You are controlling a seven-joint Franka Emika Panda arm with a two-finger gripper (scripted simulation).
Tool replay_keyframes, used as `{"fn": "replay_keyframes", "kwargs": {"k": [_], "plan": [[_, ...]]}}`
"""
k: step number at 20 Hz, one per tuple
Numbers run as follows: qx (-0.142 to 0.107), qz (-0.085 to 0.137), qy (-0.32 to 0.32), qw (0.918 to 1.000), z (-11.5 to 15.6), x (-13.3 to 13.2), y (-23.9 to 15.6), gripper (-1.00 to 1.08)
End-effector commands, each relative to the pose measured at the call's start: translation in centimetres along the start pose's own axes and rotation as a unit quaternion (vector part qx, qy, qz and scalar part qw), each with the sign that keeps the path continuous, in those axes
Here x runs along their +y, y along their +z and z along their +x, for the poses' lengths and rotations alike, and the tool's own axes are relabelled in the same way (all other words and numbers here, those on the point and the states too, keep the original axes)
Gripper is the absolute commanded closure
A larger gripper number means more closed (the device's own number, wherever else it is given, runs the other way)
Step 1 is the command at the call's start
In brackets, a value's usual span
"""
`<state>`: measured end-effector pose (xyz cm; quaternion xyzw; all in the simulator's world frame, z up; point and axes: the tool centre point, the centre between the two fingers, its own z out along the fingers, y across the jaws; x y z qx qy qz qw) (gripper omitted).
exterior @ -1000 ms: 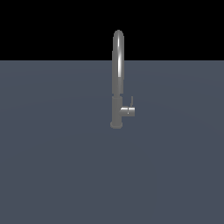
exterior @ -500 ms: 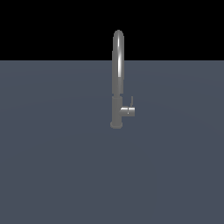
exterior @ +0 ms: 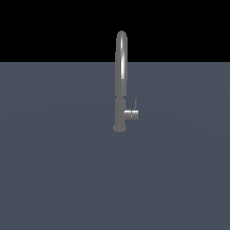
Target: Turn on the faucet by rotating a designated handle.
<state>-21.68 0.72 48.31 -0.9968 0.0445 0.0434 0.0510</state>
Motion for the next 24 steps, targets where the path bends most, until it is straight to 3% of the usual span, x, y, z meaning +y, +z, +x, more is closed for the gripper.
{"fn": "replay_keyframes", "kwargs": {"k": [1,7,13,24], "plan": [[-0.015,0.015,0.016,0.9997,1.4,0.0,0.1,1.08],[-0.053,0.054,0.057,0.9955,5.0,0.2,0.7,1.08],[-0.092,0.094,0.099,0.9863,8.6,0.6,1.5,1.08],[-0.166,0.171,0.177,0.9550,15.2,2.0,4.0,1.08]]}}
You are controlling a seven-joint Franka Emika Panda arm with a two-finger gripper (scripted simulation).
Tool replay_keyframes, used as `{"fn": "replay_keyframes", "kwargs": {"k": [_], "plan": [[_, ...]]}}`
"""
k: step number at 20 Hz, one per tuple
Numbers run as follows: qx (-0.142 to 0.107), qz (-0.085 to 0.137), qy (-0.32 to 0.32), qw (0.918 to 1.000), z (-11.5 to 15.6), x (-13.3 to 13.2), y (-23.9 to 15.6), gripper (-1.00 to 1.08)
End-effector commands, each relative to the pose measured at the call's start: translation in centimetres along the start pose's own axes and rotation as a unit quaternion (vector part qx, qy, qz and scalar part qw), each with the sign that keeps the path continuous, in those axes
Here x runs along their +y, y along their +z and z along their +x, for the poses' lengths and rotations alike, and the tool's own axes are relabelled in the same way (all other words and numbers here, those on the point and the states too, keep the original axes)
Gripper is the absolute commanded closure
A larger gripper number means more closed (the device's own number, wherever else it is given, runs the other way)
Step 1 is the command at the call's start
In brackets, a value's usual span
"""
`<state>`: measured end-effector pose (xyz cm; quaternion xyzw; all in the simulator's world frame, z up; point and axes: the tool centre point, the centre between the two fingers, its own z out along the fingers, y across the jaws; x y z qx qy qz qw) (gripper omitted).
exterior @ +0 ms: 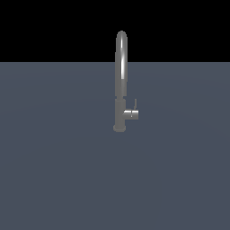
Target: Turn on the faucet by rotating a designated handle.
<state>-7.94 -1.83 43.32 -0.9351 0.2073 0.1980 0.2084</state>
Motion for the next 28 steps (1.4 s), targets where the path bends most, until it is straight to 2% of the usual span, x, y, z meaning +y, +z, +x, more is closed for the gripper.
{"fn": "replay_keyframes", "kwargs": {"k": [1,9,16,22,25,28], "plan": [[-0.018,0.019,0.019,0.9995,1.7,0.0,0.1,1.08],[-0.076,0.079,0.079,0.9908,7.0,0.4,1.0,1.08],[-0.130,0.135,0.135,0.9729,11.8,1.2,2.4,1.08],[-0.180,0.187,0.185,0.9478,16.0,2.2,4.2,1.08],[-0.206,0.214,0.213,0.9310,18.1,2.9,5.4,1.08],[-0.233,0.242,0.241,0.9104,20.2,3.6,6.9,1.08]]}}
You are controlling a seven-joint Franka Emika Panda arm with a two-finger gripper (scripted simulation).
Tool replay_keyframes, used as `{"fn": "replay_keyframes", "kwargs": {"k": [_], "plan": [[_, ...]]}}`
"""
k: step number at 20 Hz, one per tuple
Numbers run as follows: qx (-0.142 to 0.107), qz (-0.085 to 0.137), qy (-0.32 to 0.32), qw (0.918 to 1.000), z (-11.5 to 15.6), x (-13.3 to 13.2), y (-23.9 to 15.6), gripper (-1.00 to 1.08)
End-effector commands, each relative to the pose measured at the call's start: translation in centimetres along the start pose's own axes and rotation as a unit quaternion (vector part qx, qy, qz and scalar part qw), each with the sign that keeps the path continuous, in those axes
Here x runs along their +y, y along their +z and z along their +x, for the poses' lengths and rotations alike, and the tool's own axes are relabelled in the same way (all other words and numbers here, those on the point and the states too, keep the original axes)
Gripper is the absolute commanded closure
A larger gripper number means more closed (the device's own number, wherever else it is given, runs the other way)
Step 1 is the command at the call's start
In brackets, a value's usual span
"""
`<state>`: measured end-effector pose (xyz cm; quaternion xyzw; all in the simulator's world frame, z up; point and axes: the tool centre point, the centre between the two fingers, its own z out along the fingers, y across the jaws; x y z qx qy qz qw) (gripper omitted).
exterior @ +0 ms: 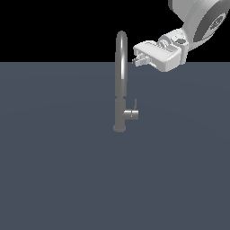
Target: Turn on the faucet by rotating a designated handle.
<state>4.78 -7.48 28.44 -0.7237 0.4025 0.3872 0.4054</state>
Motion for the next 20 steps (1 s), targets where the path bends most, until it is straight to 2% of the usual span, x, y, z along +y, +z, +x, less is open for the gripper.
{"fn": "replay_keyframes", "kwargs": {"k": [1,5,11,16,20], "plan": [[-0.026,0.027,0.026,0.9990,2.3,0.0,0.2,1.08],[-0.067,0.070,0.070,0.9929,6.0,0.3,0.7,1.08],[-0.119,0.124,0.125,0.9771,10.7,0.9,2.1,1.08],[-0.148,0.156,0.157,0.9639,13.2,1.5,3.2,1.08],[-0.160,0.169,0.170,0.9575,14.3,1.8,3.7,1.08]]}}
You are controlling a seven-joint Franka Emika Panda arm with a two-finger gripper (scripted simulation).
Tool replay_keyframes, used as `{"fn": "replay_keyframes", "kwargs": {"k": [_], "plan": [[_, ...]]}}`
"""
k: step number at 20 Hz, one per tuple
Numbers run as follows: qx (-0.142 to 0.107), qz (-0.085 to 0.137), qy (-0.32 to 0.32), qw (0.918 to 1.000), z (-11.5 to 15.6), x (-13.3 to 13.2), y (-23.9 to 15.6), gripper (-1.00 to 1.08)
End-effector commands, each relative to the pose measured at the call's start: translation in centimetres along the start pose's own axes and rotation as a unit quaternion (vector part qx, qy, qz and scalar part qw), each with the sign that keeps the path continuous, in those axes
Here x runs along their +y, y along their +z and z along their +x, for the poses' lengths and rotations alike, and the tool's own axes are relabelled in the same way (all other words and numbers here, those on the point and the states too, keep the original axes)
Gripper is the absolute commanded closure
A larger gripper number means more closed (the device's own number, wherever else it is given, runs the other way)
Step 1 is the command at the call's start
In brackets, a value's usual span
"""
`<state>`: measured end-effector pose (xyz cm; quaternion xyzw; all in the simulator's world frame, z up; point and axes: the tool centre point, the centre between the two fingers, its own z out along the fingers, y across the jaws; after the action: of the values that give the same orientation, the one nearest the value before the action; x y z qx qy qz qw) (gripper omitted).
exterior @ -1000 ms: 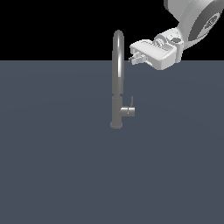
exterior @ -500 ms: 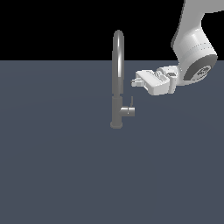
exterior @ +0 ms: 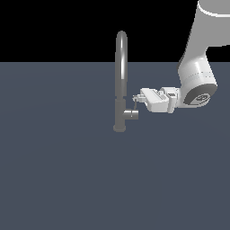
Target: Turn on the faucet by rotating a designated handle.
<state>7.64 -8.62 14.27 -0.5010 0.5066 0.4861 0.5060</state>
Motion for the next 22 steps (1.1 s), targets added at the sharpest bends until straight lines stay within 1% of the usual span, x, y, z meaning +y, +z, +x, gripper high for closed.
{"fn": "replay_keyframes", "kwargs": {"k": [1,7,19,21,22], "plan": [[-0.006,0.007,0.006,0.9999,0.5,0.0,0.1,1.08],[-0.007,0.008,0.008,0.9999,0.7,0.0,0.1,1.08],[-0.007,0.008,0.007,0.9999,-0.5,2.5,0.2,1.08],[-0.007,0.009,0.007,0.9999,-0.3,2.3,0.2,1.08],[-0.007,0.009,0.007,0.9999,-0.3,2.5,0.2,1.08]]}}
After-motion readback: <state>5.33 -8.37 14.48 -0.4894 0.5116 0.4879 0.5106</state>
